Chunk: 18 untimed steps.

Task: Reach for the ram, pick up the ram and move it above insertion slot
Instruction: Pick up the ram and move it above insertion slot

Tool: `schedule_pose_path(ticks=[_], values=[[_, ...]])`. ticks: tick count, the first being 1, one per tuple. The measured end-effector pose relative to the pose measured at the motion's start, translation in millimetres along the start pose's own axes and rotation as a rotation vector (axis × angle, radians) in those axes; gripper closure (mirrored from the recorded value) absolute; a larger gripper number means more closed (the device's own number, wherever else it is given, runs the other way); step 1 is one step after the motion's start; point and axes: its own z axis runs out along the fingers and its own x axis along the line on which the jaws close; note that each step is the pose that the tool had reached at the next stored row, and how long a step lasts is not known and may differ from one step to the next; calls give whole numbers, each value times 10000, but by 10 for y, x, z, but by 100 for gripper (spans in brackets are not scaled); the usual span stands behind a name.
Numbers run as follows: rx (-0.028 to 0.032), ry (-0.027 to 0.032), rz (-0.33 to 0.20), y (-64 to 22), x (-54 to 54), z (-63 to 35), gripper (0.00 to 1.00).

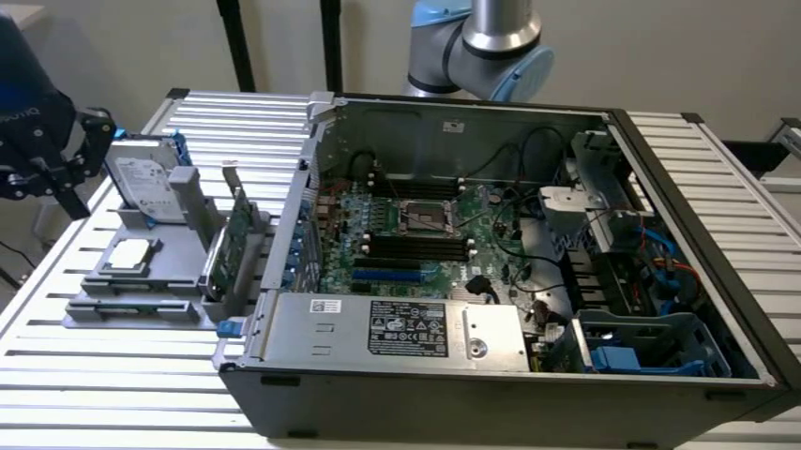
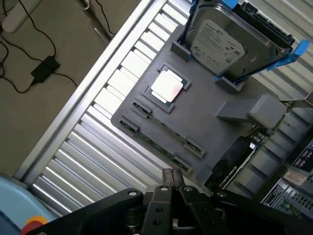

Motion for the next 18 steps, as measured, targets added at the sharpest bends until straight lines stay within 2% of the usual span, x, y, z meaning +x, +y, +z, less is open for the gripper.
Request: schedule_pose_path(ticks=[18], values=[[1,125,-3275,-2,0,39,89]])
